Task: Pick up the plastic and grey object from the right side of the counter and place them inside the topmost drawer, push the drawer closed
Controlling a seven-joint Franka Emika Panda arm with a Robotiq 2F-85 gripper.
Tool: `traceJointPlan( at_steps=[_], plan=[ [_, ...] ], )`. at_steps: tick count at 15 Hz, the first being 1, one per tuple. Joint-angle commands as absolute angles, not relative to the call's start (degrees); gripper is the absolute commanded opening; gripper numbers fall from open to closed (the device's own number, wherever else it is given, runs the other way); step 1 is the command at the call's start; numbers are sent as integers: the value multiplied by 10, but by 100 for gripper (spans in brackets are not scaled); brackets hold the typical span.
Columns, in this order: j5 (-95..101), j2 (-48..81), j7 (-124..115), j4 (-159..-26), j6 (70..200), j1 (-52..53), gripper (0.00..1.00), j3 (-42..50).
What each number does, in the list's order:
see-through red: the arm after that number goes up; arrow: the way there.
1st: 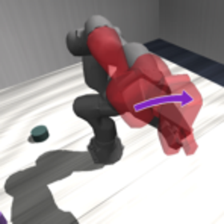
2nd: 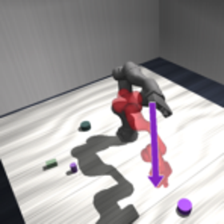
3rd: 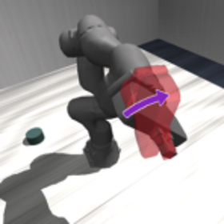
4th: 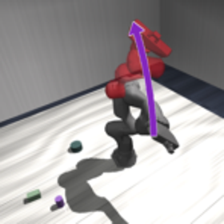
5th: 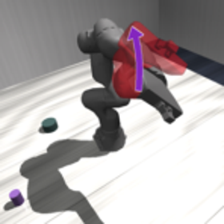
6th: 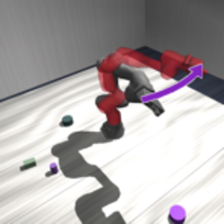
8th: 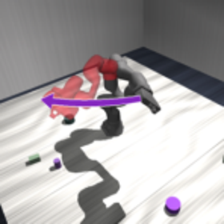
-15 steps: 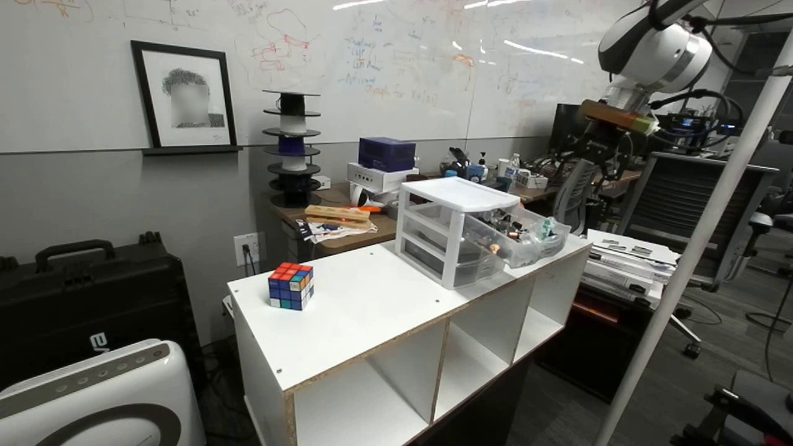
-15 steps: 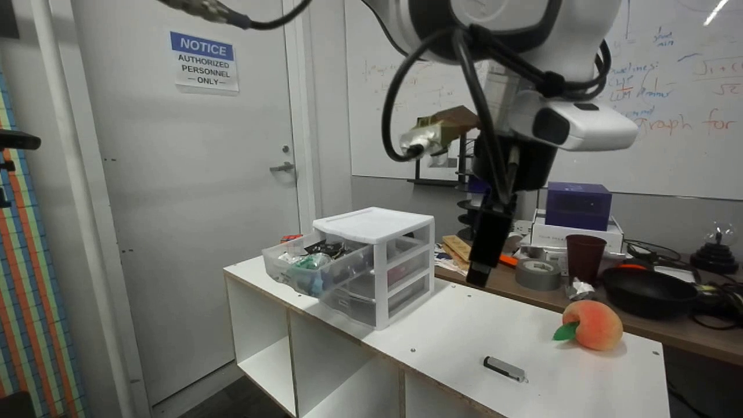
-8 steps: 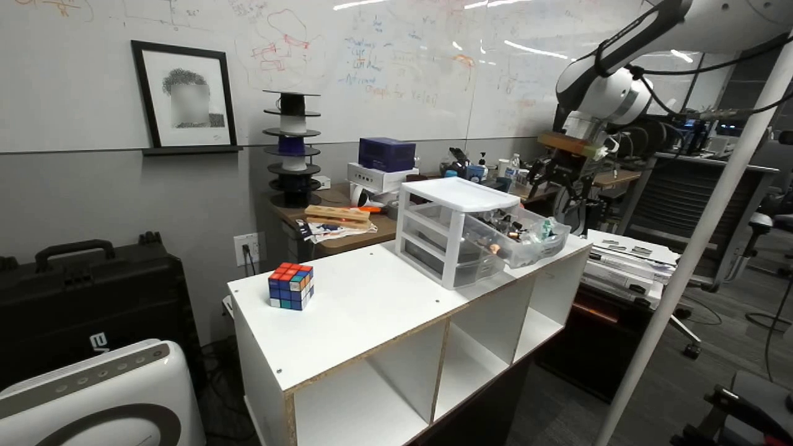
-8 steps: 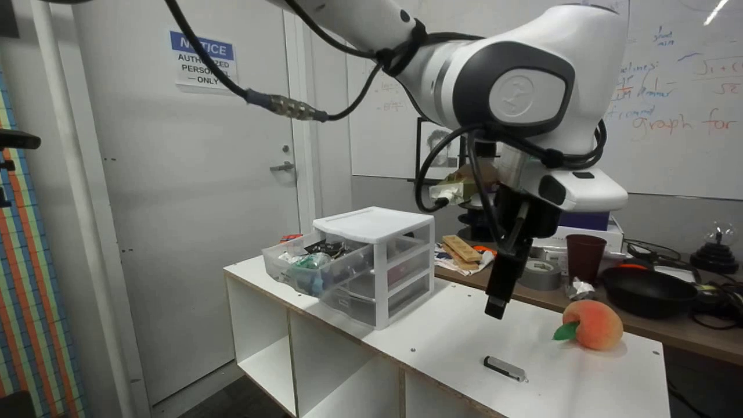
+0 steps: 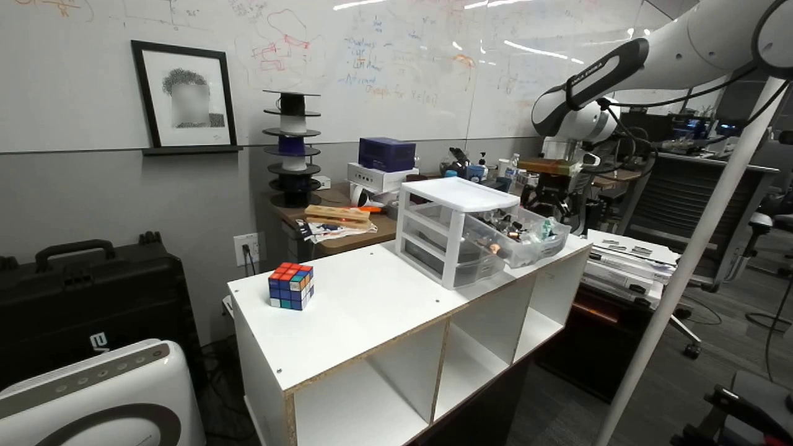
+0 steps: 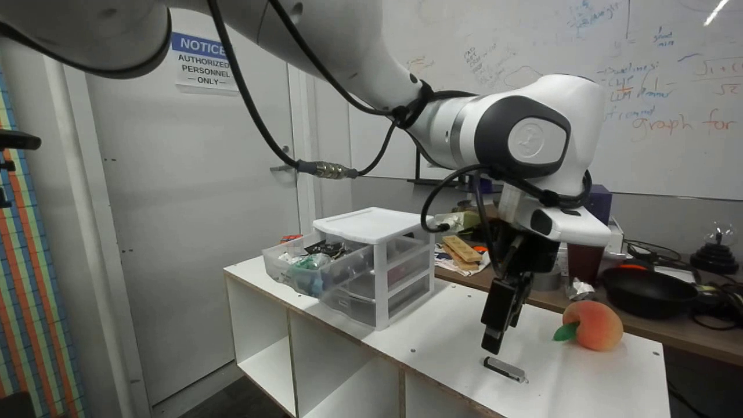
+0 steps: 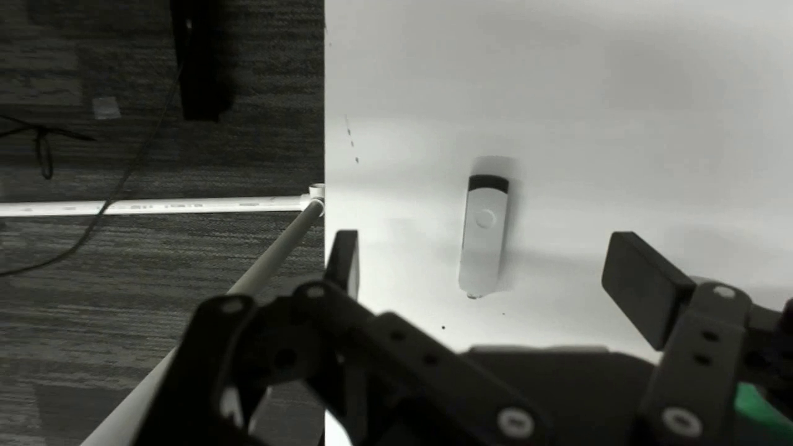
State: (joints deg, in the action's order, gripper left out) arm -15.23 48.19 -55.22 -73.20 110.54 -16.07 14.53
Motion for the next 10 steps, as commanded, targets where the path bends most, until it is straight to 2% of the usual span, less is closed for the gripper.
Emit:
traceJointPlan(
  at_steps=[1, 10],
  plan=[
    [-126, 529, -583, -652, 1035, -165, 100, 147],
    [-89, 611, -558, -557, 1025, -186, 100, 139]
  ],
)
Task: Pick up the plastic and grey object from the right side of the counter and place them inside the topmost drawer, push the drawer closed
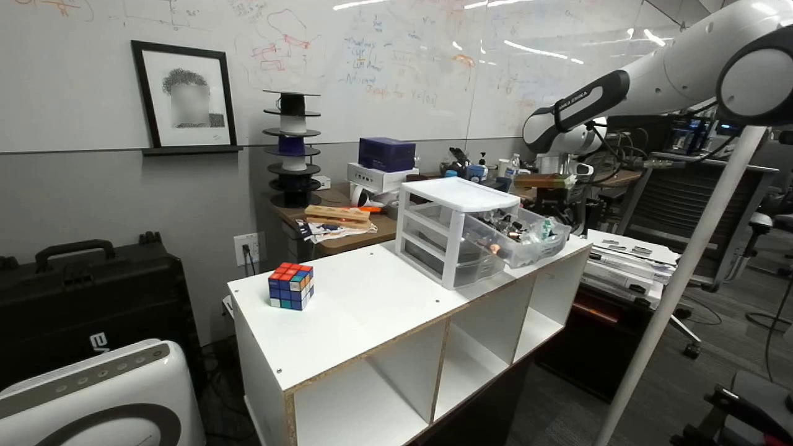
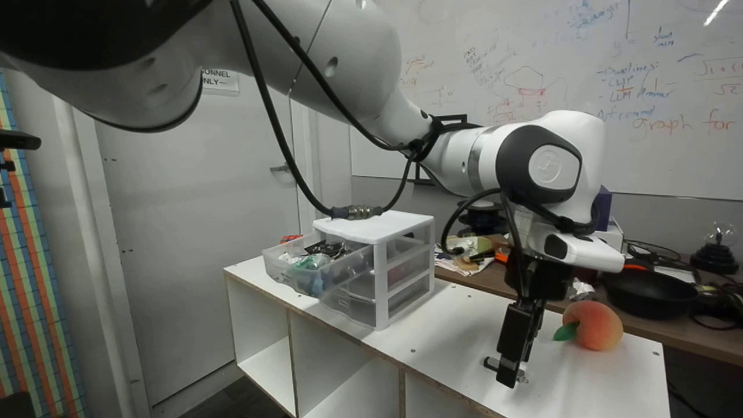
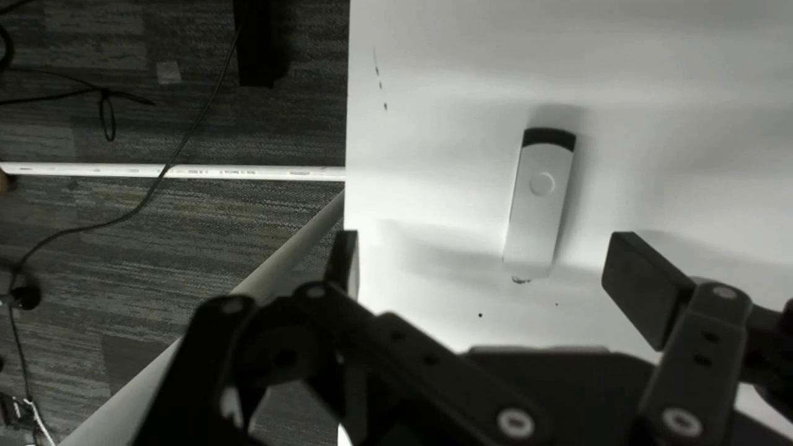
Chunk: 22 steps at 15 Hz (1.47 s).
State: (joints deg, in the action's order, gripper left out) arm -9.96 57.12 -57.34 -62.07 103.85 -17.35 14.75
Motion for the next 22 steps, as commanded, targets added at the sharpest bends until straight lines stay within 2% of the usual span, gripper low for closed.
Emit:
traceJointPlan(
  at_steps=[1, 7, 8, 12, 18, 19, 20, 22],
  plan=[
    [-89, 619, -553, -548, 1028, -187, 100, 137],
    [-98, 636, -525, -527, 1056, -177, 100, 135],
    [-97, 634, -520, -529, 1061, -175, 85, 134],
    [-100, 627, -498, -541, 1064, -175, 49, 124],
    [-102, 618, -484, -559, 1070, -184, 6, 126],
    [-103, 615, -485, -562, 1071, -185, 2, 126],
    [-103, 612, -490, -565, 1064, -184, 6, 127],
    [-100, 599, -501, -577, 1056, -179, 6, 132]
  ],
)
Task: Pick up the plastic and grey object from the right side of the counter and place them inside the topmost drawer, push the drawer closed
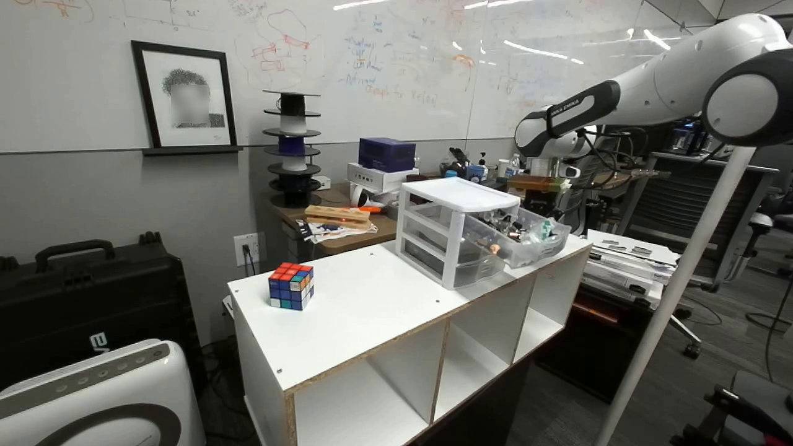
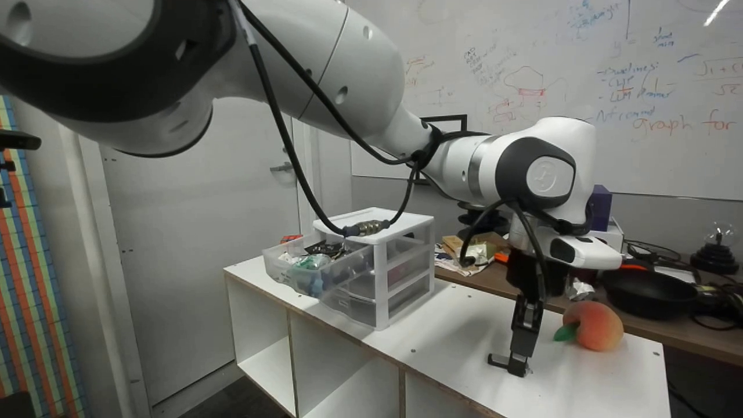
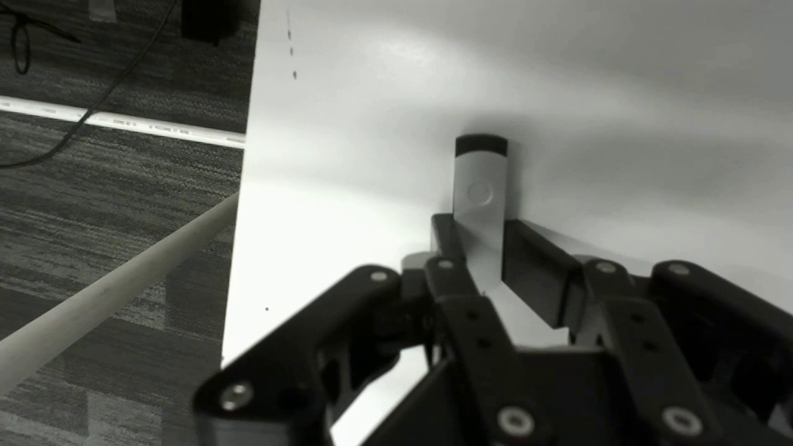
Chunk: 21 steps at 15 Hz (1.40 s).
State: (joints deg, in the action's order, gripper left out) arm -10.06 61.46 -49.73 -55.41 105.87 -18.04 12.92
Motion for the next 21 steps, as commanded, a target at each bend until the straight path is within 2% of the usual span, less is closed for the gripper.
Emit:
traceJointPlan(
  at_steps=[1, 15, 21],
  plan=[
    [-99, 590, -503, -586, 1060, -176, 6, 134],
    [-101, 255, -449, -921, 1086, -140, 6, 131],
    [-64, 106, -412, -1080, 1106, -92, 6, 123]
  ],
)
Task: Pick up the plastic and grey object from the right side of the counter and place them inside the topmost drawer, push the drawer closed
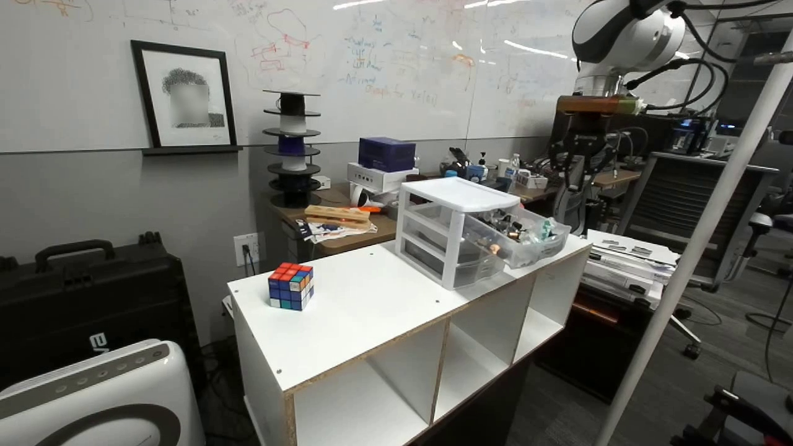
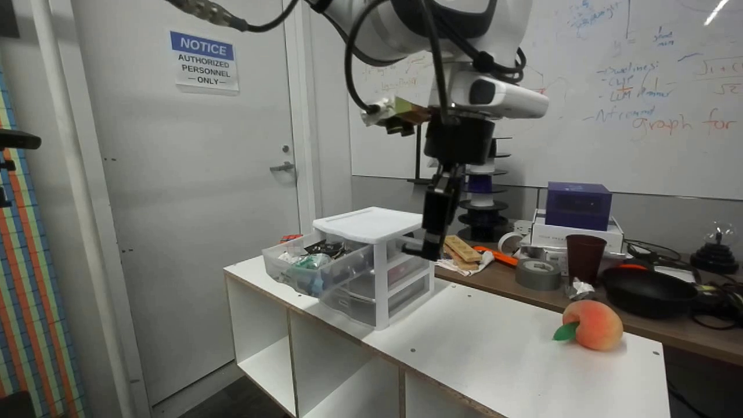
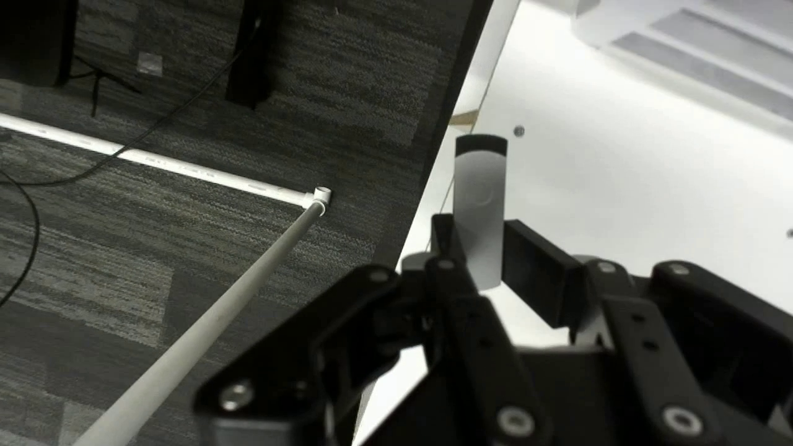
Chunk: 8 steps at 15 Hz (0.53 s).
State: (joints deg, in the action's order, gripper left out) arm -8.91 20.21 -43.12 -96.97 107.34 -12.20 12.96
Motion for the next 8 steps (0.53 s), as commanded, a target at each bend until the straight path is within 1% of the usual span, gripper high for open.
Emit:
traceJointPlan(
  at_steps=[1, 3, 8],
  plan=[
    [-57, 81, -411, -1109, 1107, -81, 6, 118],
    [-44, 44, -423, -1157, 1123, -57, 6, 102],
    [-59, 25, -412, -1212, 1199, -25, 6, 54]
  ],
)
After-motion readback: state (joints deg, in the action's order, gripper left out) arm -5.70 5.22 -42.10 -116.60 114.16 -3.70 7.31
